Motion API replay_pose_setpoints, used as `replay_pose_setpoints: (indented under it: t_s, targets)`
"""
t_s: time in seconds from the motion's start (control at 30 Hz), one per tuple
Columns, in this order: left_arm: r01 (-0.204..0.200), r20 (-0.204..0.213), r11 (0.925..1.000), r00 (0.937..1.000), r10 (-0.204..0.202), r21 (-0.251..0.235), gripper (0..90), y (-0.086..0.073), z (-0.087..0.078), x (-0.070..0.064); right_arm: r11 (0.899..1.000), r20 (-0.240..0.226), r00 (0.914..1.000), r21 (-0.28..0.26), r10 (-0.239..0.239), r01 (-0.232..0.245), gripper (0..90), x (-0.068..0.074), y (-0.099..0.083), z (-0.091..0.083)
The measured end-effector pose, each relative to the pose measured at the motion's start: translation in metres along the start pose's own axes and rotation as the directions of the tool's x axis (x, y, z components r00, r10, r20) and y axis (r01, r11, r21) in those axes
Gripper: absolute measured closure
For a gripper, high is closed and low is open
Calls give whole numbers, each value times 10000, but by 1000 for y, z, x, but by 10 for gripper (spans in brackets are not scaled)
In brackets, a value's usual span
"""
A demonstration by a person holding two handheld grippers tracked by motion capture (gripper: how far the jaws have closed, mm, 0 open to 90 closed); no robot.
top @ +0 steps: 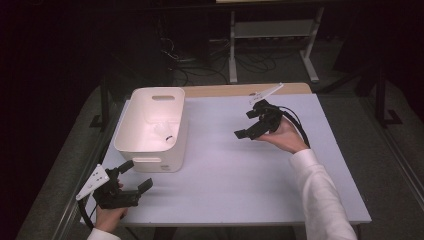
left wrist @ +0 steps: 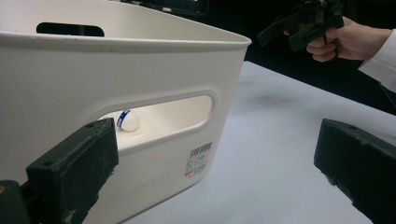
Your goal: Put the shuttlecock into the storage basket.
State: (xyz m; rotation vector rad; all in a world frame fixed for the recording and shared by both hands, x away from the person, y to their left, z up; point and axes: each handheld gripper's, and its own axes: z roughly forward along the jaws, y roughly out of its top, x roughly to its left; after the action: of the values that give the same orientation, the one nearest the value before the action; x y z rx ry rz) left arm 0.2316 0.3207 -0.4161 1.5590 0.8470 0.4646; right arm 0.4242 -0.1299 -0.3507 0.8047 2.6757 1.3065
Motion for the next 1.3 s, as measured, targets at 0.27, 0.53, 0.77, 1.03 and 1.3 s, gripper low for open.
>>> replay_pose_setpoints:
  t_s: [0.27, 0.53, 0.77, 1.03, 1.3]
  targets:
    - [-27, -16, 10000, 10000, 27, -28, 0, 0, 0, 1, 9999, 83, 10000, -165, 27, -26, 0, 3, -11, -6]
    - [-12, -32, 10000, 10000, 12, -12, 0, 0, -1, 0, 9991, 223, 9995, -371, 230, -222, 0, 2, -25, -12]
    - [-35, -48, 10000, 10000, 35, -19, 0, 0, -1, 1, 9981, 243, 9992, -547, 302, -288, 0, 2, -35, -15]
    - [-95, -39, 10000, 9999, 95, 28, 0, 0, -1, 1, 9970, 359, 9985, -669, 405, -381, 0, 5, -46, -20]
    - [-97, -35, 9999, 9999, 97, 43, 0, 0, -1, 1, 9946, 656, 9957, -846, 650, -594, 0, 7, -58, -27]
